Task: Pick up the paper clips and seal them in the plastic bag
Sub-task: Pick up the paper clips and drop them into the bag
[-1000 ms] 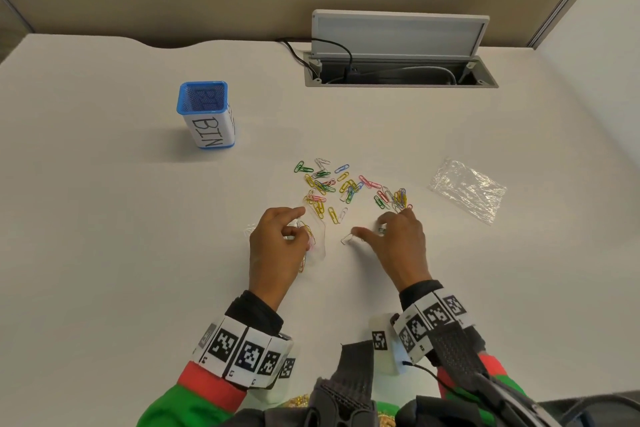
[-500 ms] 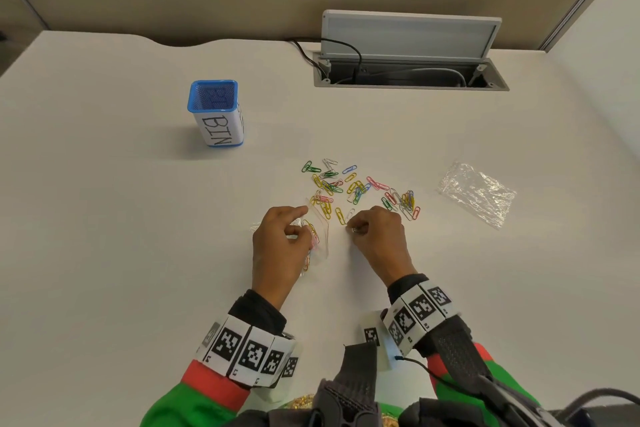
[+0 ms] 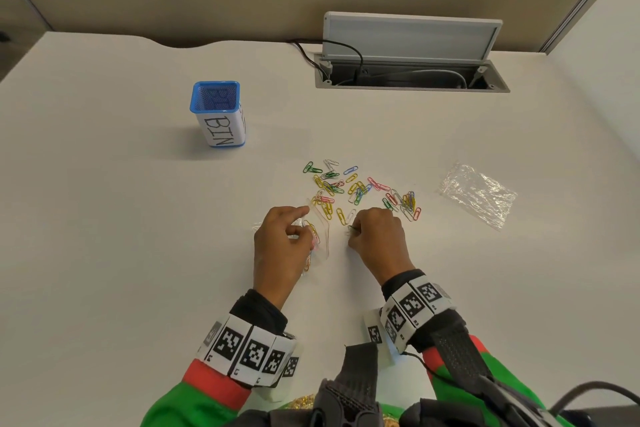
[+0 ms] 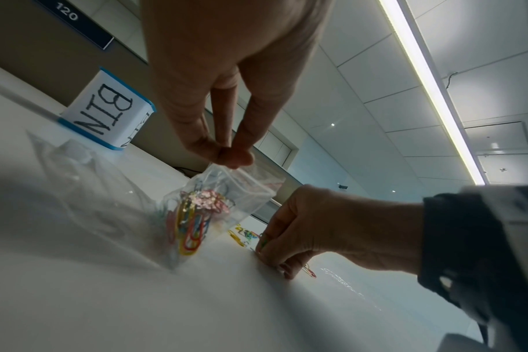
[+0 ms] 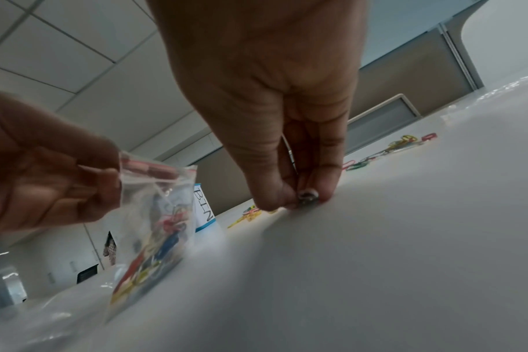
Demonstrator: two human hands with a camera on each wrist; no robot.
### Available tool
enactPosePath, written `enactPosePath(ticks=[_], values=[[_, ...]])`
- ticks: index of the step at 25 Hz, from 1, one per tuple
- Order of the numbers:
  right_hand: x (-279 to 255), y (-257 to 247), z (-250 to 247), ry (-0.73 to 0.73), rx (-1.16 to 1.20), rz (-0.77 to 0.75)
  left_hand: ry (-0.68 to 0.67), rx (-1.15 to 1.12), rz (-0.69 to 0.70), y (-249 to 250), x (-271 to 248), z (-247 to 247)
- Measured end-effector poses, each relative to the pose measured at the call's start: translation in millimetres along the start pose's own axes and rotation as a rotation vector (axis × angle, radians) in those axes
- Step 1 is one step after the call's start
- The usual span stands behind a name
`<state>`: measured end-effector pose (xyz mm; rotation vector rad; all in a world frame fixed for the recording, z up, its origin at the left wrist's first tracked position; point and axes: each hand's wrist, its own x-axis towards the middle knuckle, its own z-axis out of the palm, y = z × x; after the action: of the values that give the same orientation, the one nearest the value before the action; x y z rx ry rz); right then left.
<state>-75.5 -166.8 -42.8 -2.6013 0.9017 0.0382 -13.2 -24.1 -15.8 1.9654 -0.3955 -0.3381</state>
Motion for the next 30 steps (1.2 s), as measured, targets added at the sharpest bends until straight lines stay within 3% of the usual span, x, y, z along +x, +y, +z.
enactPosePath(ticks=[4, 8, 10, 12, 16, 21, 27, 30], values=[[4.6, 7.7, -4.0, 0.017, 0.119, 0.048, -0.002, 0.008, 0.019, 0.4, -0.8, 0.8], [-2.4, 17.8, -17.9, -0.031, 0.770, 0.283, -0.019, -0.016, 0.029, 2.5, -2.5, 1.5], [-10.8, 13.6, -29.7, -0.096, 1.055, 0.277, -0.030, -0.009, 0.031, 2.5, -3.1, 2.4], [-15.1, 2.4, -41.8, -0.154, 1.152, 0.206, -0.042, -0.026, 0.021, 2.7, -3.2, 3.9], [-14.4, -21.0, -53.3, -0.192, 1.120, 0.119, -0.051, -0.013, 0.006, 4.5, -3.1, 5.9], [-8.8, -31.4, -39.7, -0.130, 0.725, 0.109, -0.048, -0.006, 0.023, 3.7, -1.9, 4.2], [-11.1, -32.4, -43.1, -0.119, 0.660, 0.026, -0.034, -0.024, -0.005, 4.0, -0.1, 5.8], [-10.3, -31.2, -42.0, 0.001, 0.638, 0.034, -0.028, -0.039, -0.007, 6.1, 1.1, 5.7]])
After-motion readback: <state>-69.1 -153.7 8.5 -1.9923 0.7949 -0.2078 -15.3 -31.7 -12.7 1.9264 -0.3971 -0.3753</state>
